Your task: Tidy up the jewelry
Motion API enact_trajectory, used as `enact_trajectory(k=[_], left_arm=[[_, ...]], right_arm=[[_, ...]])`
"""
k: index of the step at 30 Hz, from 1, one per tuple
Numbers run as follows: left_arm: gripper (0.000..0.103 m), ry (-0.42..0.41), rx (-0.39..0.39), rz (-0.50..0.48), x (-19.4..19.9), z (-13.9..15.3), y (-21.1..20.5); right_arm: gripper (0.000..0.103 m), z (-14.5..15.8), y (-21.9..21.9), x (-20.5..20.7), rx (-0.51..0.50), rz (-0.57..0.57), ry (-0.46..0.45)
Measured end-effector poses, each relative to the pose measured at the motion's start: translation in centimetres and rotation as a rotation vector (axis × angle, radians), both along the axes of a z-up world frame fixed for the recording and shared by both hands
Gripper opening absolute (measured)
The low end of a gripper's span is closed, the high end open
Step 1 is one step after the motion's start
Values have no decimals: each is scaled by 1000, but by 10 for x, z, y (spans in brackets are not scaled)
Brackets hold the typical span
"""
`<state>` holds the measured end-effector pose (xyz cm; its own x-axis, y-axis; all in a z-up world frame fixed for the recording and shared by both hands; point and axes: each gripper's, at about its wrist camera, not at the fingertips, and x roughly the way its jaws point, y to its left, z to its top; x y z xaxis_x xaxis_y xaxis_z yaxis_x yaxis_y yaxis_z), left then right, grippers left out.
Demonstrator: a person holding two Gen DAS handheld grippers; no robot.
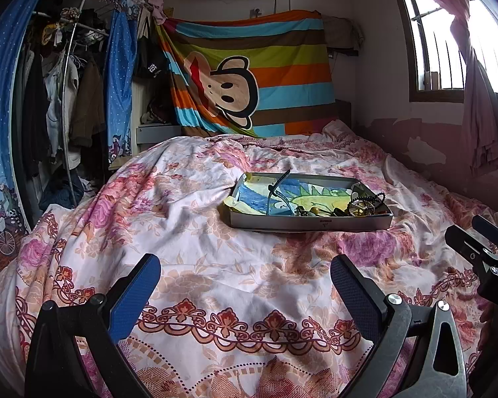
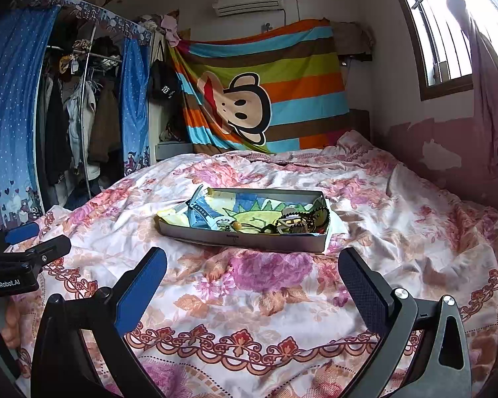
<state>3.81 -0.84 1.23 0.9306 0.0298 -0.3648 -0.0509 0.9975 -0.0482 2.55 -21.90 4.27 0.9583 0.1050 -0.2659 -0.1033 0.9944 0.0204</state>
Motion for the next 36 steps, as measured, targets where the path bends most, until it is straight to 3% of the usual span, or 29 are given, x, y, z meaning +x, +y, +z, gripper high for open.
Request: enact_trajectory(k=[36], left_arm=[[103, 32, 15, 16, 0, -2, 5]], right_arm=[[101, -6, 6, -4, -2, 6, 7]])
